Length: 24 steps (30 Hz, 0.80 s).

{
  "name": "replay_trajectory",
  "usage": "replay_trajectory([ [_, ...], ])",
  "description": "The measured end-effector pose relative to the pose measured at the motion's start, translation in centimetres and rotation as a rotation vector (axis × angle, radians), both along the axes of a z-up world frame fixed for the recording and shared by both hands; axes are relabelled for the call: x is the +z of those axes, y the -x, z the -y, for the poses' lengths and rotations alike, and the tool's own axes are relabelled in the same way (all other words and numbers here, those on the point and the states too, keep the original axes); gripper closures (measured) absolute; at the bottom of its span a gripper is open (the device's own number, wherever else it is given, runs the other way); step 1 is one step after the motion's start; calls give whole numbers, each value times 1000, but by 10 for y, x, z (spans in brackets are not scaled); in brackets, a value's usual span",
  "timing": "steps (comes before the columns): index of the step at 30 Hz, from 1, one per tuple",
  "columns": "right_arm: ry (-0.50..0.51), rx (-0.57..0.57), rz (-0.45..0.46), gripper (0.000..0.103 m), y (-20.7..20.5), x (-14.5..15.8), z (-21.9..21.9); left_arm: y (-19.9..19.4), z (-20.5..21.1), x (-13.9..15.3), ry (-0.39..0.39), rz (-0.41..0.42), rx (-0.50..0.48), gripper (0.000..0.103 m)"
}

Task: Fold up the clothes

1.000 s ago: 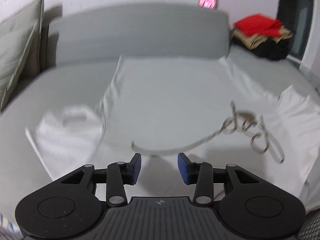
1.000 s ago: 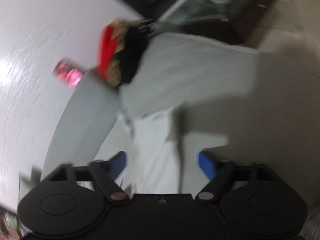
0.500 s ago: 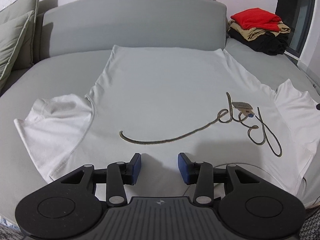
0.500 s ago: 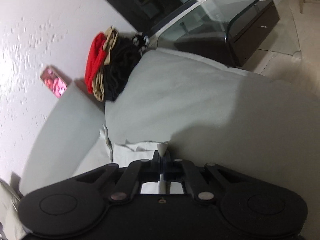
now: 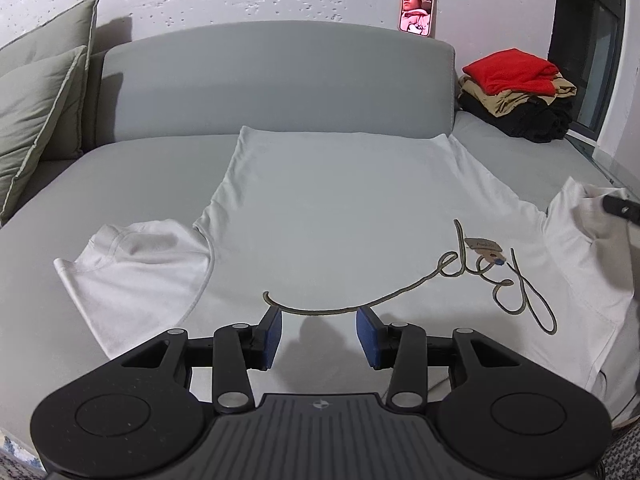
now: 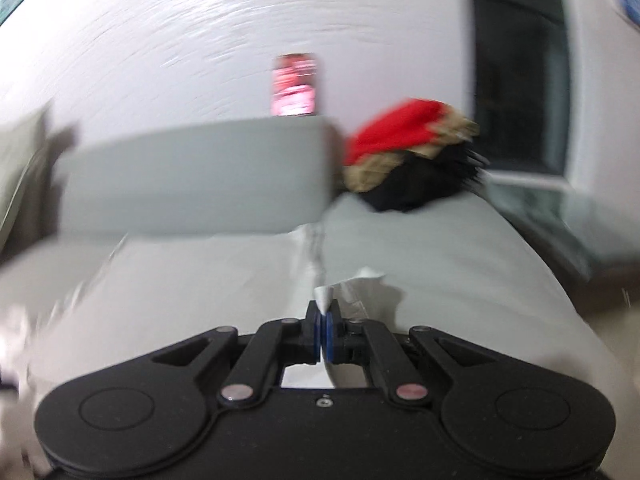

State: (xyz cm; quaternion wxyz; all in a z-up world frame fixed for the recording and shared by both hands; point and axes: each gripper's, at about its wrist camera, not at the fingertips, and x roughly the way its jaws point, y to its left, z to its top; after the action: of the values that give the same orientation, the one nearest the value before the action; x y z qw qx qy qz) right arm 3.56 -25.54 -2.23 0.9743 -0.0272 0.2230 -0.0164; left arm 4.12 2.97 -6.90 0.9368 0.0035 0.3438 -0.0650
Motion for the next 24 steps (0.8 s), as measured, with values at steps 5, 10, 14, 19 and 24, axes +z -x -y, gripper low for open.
replay_trajectory([
  [5,179,185,-83,101,6,-21,-44,0,-3,0,-3,0,9,62],
  [10,127,310,-278,97,3,-40,-51,-1,-2,-2,-8,-9,13,62],
  [14,-124,313,-274,93,6,-24,-27,-2,-1,-2,-10,-11,13,62],
  [19,-235,204,-199,71,8,-4,-5,-4,-1,-5,-3,-32,16,62],
  [24,-156,206,-228,71,-14,-9,-24,-6,5,-7,-13,-39,6,62],
])
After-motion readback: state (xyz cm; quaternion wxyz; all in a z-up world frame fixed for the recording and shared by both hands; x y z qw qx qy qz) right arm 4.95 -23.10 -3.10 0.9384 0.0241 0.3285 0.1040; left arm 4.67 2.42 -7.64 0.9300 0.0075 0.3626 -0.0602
